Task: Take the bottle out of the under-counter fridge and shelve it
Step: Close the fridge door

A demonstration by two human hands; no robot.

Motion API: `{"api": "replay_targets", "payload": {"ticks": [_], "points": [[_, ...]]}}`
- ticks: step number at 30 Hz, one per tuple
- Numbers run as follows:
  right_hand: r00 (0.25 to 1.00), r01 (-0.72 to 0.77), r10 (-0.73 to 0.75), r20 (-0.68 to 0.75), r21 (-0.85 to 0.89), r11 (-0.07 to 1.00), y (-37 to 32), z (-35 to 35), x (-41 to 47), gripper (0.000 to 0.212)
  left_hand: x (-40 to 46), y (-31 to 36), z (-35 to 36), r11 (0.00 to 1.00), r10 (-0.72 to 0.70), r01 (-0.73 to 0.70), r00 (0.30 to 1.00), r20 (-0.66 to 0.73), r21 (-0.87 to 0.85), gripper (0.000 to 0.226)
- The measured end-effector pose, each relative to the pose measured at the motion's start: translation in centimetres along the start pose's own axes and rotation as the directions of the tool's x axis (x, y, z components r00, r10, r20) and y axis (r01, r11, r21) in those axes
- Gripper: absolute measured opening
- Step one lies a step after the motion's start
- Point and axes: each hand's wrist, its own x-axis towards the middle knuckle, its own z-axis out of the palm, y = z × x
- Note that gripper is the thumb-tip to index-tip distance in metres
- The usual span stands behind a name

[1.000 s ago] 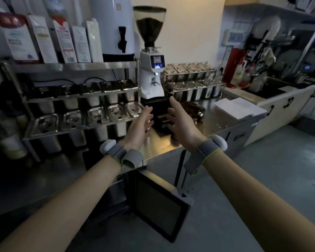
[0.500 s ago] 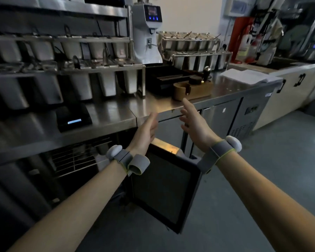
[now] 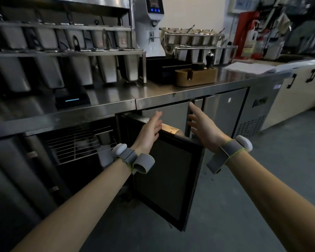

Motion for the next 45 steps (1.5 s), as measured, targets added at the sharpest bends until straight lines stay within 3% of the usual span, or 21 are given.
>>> {"api": "replay_targets", "payload": {"ticks": [9, 12, 21, 24, 27, 30, 33, 36, 38, 42, 45], "points": [[0.977, -0.130, 0.108, 0.185, 0.111, 0.985, -1.5, 1.8, -3.0, 0.075, -2.8, 0.3, -1.5, 0.998, 0.001, 0.002, 0.999, -0.050, 0.062, 0.063], [0.939, -0.198, 0.163, 0.302, 0.088, 0.976, -1.3, 4.6, -4.3, 0.065, -5.0, 0.2, -3.4, 0.998, 0.030, -0.024, 0.993, -0.118, 0.049, 0.064], [0.923, -0.177, 0.115, 0.368, 0.138, 0.975, 0.4, 15.3, -6.5, 0.056, -11.7, 0.1, -10.9, 0.998, 0.045, -0.035, 0.965, -0.257, 0.045, 0.064], [0.916, -0.155, 0.099, 0.389, 0.116, 0.981, 0.7, 19.8, -6.7, 0.047, -14.1, 0.3, -15.0, 0.998, 0.042, -0.021, 0.923, -0.383, 0.058, 0.062], [0.928, -0.117, 0.058, 0.367, 0.142, 0.983, 1.6, 23.1, -6.2, 0.033, -16.2, -0.1, -18.2, 0.999, 0.013, 0.012, 0.863, -0.506, 0.046, 0.043], [0.935, -0.073, 0.009, 0.355, 0.165, 0.984, 3.1, 27.6, -5.2, 0.032, -17.7, -2.0, -21.6, 0.998, 0.026, 0.018, 0.749, -0.662, 0.060, 0.040], [0.944, -0.034, -0.032, 0.328, 0.192, 0.981, 4.2, 30.7, -4.6, 0.033, -18.4, -3.2, -23.2, 0.997, 0.052, 0.003, 0.717, -0.695, 0.077, 0.037], [0.950, -0.008, -0.048, 0.310, 0.175, 0.985, 4.7, 34.1, -3.0, 0.037, -17.3, -4.0, -25.8, 0.997, 0.057, -0.004, 0.733, -0.677, 0.079, 0.029], [0.938, -0.008, -0.058, 0.343, 0.188, 0.982, 4.9, 36.5, -1.8, 0.030, -16.2, -4.7, -27.6, 0.997, 0.054, -0.001, 0.715, -0.697, 0.076, 0.038], [0.941, 0.057, -0.101, 0.324, 0.144, 0.988, 5.3, 39.7, 0.5, 0.034, -13.4, -4.4, -29.3, 0.980, 0.012, 0.131, 0.712, -0.702, 0.150, 0.086], [0.949, 0.083, -0.112, 0.293, 0.107, 0.991, 5.3, 41.6, 2.3, 0.030, -10.9, -3.8, -30.8, 0.971, -0.034, 0.197, 0.672, -0.740, 0.134, 0.093]]}}
